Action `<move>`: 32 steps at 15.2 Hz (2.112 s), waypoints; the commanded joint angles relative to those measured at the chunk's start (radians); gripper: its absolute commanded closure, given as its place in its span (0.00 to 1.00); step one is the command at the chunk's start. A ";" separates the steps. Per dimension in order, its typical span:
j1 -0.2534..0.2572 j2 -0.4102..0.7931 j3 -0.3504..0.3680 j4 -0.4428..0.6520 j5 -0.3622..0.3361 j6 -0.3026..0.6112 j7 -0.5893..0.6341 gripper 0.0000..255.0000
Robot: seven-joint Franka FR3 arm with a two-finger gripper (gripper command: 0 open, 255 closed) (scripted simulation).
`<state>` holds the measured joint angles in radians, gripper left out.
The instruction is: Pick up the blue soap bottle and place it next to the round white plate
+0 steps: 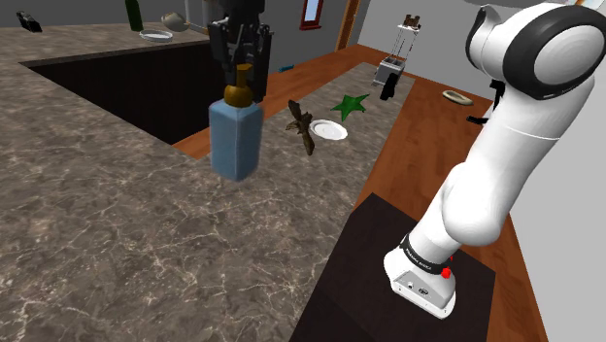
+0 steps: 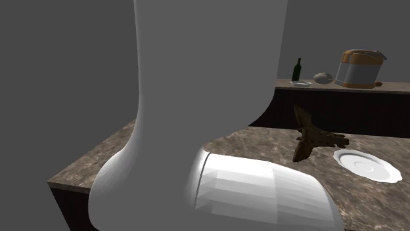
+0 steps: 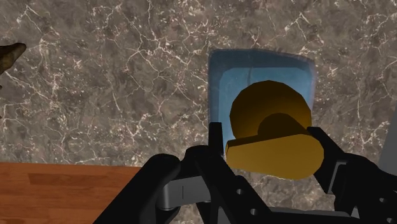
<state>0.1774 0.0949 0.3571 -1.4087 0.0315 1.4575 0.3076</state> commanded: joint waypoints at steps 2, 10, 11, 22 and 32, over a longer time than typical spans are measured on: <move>0.004 0.015 0.002 0.060 -0.005 -0.045 0.007 1.00; 0.025 0.091 0.011 0.273 -0.033 -0.186 0.030 1.00; 0.030 0.104 0.013 0.306 -0.037 -0.206 0.033 1.00; -0.017 0.092 0.002 0.380 -0.034 -0.294 -0.022 1.00; -0.186 -0.195 -0.135 -0.081 0.041 -0.122 -0.310 1.00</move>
<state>0.0042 -0.0783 0.2370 -1.4522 0.0698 1.3189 0.0275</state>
